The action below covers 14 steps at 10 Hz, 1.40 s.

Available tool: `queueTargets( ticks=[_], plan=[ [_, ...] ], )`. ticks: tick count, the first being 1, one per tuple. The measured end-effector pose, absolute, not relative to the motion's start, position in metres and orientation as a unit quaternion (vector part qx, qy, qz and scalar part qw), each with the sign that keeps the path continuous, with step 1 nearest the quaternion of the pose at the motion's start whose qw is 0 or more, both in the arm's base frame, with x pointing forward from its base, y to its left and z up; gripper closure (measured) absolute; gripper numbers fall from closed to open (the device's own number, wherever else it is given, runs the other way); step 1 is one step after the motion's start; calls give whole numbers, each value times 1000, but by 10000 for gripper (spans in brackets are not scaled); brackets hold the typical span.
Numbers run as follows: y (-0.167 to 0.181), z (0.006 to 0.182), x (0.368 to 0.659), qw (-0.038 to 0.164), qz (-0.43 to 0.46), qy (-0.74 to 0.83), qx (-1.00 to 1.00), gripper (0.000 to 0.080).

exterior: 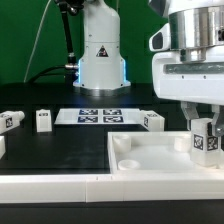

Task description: Assemble one leg

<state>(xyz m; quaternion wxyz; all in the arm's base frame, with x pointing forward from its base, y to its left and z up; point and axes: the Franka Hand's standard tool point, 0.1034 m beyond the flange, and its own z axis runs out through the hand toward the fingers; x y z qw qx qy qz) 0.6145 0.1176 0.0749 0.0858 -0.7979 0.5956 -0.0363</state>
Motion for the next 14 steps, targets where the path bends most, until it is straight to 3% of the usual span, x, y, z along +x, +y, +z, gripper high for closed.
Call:
queueTargets(
  ticks=[2,3,4,6,14],
  plan=[
    [118,74,614,86,-35,597,-797,508],
    [118,74,615,84,-39,563,-821,321],
    [117,74,613,74,-22,532,-843,202],
    [118,75,616,69,-28,425,-902,161],
    [119,73,620,29,-40,35,-998,151]
  ],
)
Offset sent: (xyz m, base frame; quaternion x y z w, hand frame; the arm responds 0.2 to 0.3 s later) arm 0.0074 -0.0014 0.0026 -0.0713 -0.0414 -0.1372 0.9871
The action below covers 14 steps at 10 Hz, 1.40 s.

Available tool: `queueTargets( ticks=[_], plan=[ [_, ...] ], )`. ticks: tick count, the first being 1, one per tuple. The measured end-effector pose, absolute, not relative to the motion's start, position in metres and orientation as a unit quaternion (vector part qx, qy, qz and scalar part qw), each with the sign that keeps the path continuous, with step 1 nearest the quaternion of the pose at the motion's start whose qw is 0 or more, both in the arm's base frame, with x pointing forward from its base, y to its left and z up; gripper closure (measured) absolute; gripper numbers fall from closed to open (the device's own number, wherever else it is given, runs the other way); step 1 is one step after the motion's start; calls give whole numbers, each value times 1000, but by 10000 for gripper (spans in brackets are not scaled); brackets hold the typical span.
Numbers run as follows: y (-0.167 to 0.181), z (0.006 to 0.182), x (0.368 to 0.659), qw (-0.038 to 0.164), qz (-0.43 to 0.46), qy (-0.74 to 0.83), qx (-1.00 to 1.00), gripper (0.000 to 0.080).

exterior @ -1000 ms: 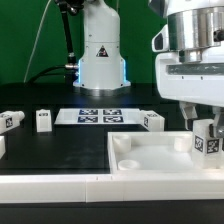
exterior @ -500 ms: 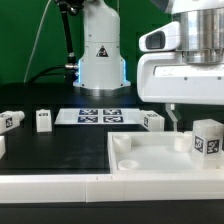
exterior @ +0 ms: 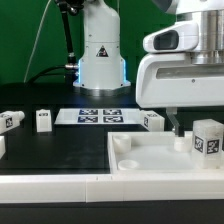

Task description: Assemble one leg

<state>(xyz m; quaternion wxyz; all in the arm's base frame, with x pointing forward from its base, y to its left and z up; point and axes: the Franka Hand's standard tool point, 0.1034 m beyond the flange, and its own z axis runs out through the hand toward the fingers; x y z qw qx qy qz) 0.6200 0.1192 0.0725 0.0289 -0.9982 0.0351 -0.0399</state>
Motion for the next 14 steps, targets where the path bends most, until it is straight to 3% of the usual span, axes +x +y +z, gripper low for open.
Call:
queueTargets(
  ticks=[3,4,5,6,7,9,14],
  plan=[
    [116,71,621,24,-47,-26,-998,151],
    [115,71,621,24,-47,-26,-998,264],
    [115,71,621,24,-47,-26,-998,430],
    [116,71,621,25,-47,-22,-998,430],
    [116,71,621,25,-46,-6,-999,511],
    [116,71,621,27,-45,22,-998,511],
    [115,71,619,65,-49,308,-948,509]
  ],
)
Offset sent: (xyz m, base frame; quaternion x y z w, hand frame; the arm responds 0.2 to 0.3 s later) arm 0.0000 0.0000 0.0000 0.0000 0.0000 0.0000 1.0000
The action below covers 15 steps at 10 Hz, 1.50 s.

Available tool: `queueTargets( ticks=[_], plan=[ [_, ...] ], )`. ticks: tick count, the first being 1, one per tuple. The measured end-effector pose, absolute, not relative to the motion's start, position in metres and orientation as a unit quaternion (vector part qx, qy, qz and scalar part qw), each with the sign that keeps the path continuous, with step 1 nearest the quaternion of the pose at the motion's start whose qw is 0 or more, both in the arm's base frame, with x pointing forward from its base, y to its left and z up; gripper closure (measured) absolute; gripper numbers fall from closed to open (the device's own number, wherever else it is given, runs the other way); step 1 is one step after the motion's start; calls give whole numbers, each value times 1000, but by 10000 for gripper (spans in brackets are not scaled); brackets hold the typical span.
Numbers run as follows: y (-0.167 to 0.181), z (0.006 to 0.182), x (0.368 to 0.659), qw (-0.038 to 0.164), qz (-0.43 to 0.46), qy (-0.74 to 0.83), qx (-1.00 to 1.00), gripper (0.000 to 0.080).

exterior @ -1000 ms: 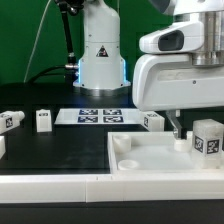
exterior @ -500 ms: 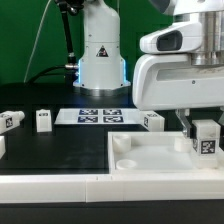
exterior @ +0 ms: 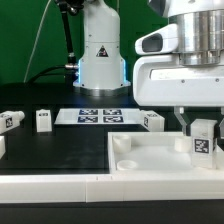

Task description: Assemble one leg

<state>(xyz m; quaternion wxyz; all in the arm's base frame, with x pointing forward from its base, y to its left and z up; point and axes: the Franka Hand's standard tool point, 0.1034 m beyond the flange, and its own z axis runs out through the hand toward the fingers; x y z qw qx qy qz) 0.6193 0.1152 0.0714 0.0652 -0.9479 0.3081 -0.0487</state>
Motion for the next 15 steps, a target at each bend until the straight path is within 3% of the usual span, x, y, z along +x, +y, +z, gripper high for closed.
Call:
queueTargets(
  ticks=[4,7,11,12,13,14,15],
  plan=[
    [121,71,618,104,-39,533,-839,504],
    [123,71,618,111,-24,631,-767,502],
    [124,70,617,112,-20,630,-769,502],
    [127,70,616,108,-11,618,-779,259],
    [128,71,616,103,-4,580,-808,259],
    [128,72,618,98,-10,521,-848,183],
    [128,74,618,89,-13,455,-886,160]
  ],
)
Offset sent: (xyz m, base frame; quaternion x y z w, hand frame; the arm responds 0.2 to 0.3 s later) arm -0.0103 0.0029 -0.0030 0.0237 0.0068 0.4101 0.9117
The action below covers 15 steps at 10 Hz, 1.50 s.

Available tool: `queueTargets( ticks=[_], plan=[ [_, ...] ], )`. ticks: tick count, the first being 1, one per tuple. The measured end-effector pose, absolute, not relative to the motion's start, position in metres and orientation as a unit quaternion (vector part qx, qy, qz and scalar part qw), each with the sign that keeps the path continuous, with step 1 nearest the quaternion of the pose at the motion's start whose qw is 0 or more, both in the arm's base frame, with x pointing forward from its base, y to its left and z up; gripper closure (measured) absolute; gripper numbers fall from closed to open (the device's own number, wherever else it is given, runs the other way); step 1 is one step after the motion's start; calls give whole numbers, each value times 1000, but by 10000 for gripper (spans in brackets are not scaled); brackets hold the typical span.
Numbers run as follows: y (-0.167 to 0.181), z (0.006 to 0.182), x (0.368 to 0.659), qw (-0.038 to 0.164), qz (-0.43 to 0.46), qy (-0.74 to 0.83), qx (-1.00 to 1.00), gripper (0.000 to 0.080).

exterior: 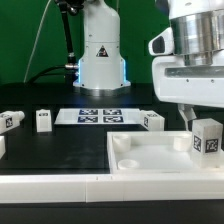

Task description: Assemble one leg

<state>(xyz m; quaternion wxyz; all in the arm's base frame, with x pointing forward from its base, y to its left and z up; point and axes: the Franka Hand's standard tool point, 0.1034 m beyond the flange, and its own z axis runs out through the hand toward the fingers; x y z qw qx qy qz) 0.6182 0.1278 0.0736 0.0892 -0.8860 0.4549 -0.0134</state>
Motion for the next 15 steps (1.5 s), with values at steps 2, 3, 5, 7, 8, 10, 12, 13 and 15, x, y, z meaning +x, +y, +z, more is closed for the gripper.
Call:
queueTargets(
  ticks=[2,3,5,7,8,10,12,13,15],
  plan=[
    [124,74,620,80,-26,349,-933,151],
    [122,75,621,73,-33,285,-955,151],
    [122,77,623,50,-42,176,-982,151],
    [127,76,622,32,-48,90,-994,151],
    [127,75,621,29,-48,54,-997,151],
    [123,74,622,23,-51,-34,-998,151],
    [123,74,622,21,-51,-58,-997,151],
    [123,74,622,21,-51,-57,-997,262],
    [123,74,622,21,-51,-57,-997,395]
  ],
)
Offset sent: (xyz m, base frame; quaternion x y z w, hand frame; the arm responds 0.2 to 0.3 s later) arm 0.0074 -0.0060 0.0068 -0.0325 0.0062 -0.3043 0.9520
